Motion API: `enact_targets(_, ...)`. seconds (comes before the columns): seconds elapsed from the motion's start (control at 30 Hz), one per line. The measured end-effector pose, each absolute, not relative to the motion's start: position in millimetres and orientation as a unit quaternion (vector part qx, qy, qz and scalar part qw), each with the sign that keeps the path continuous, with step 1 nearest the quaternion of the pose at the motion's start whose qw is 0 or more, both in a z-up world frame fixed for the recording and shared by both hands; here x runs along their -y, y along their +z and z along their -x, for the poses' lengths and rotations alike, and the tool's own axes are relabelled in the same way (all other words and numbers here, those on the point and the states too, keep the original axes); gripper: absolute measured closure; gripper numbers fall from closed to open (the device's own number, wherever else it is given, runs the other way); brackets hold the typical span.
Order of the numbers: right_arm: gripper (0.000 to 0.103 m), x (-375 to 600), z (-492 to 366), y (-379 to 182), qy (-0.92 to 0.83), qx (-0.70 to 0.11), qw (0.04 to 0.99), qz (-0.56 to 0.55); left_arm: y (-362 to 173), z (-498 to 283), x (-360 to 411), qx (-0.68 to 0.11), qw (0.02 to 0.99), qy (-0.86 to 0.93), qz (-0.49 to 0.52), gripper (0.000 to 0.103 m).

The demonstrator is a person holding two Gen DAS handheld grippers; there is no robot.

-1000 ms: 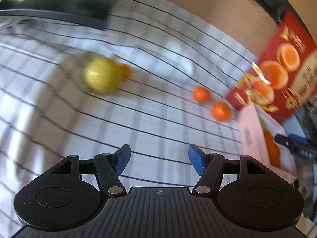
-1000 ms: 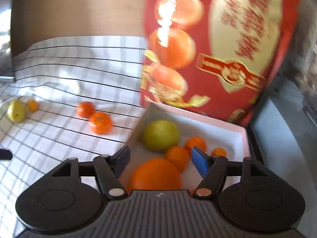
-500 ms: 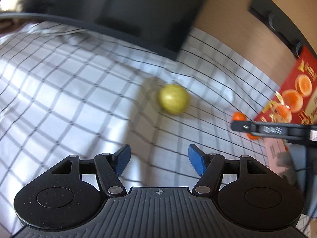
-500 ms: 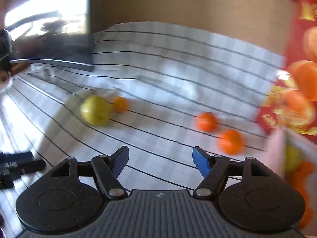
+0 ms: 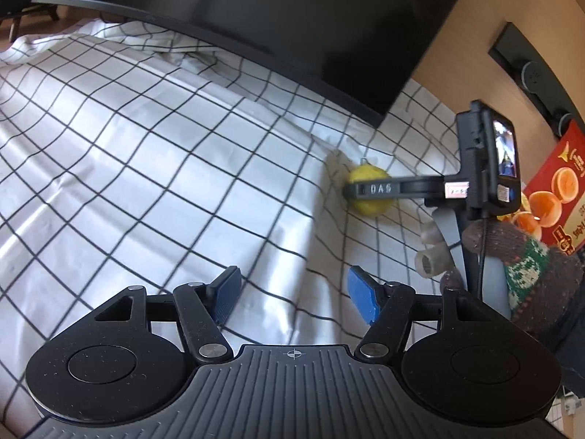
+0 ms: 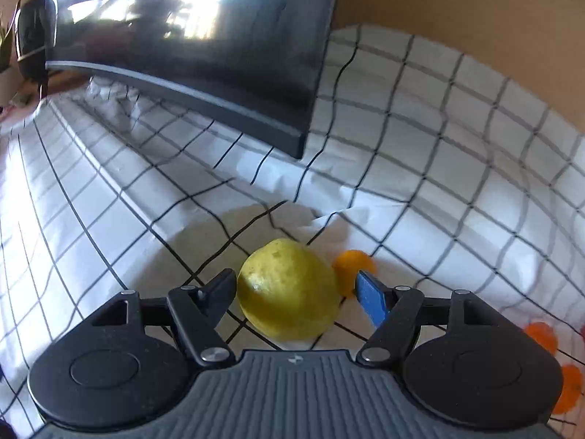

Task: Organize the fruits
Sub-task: 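Grasp the green pear with the right gripper while the left gripper moves toward a tangerine, then grasp a small tangerine with the left gripper while the right gripper lifts the pear, then lower the pear onto the table and open the right gripper while the left holds the tangerine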

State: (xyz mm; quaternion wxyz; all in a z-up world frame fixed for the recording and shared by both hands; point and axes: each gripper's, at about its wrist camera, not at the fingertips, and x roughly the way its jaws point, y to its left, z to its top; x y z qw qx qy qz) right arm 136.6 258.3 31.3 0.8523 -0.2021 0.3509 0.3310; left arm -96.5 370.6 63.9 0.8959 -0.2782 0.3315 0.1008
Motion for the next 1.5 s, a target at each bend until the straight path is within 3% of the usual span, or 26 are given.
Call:
enact_targets(0.1,0.040,-264.2,-138.6,22.5,0.329,-0.362,0.842,0.227,62.4,91.5,-373.0,-0.335,0.895,0.102,0.276,0.034)
enact_targets(0.3,0.041,-218.3,-101.1,33.8,0.344,-0.361,0.841,0.208,64.0,51.7,-360.8,-0.337,0.910,0.055,0.234,0.034)
enact_targets(0.5,0.041,-143.2,-64.3,40.7,0.304,-0.368,0.854,0.205,61.6,-42.7,-325.9,-0.337,0.931,-0.014,0.142,0.034)
enact_targets(0.83,0.041,-28.1,-26.8,39.1,0.178,-0.399,0.884,0.166,40.2,-148.1,-273.0,-0.369,0.928,0.032,0.047,0.034)
enact_targets(0.9,0.041,-14.7,-20.3,39.2,0.161,-0.400,0.889,0.154,36.4,-156.3,-268.2,-0.374,0.926,0.039,0.038,0.036)
enact_targets(1.07,0.041,12.5,-10.9,40.4,0.137,-0.404,0.896,0.123,30.6,-167.0,-256.2,-0.390,0.920,0.045,0.003,0.065)
enact_targets(1.3,0.041,24.9,-4.8,40.7,0.135,-0.400,0.898,0.119,36.6,-151.3,-258.6,-0.394,0.918,0.019,0.034,0.065)
enact_targets(1.5,0.041,21.7,-3.9,39.3,0.156,-0.398,0.896,0.118,51.7,-91.3,-227.1,-0.393,0.914,-0.052,0.090,0.066)
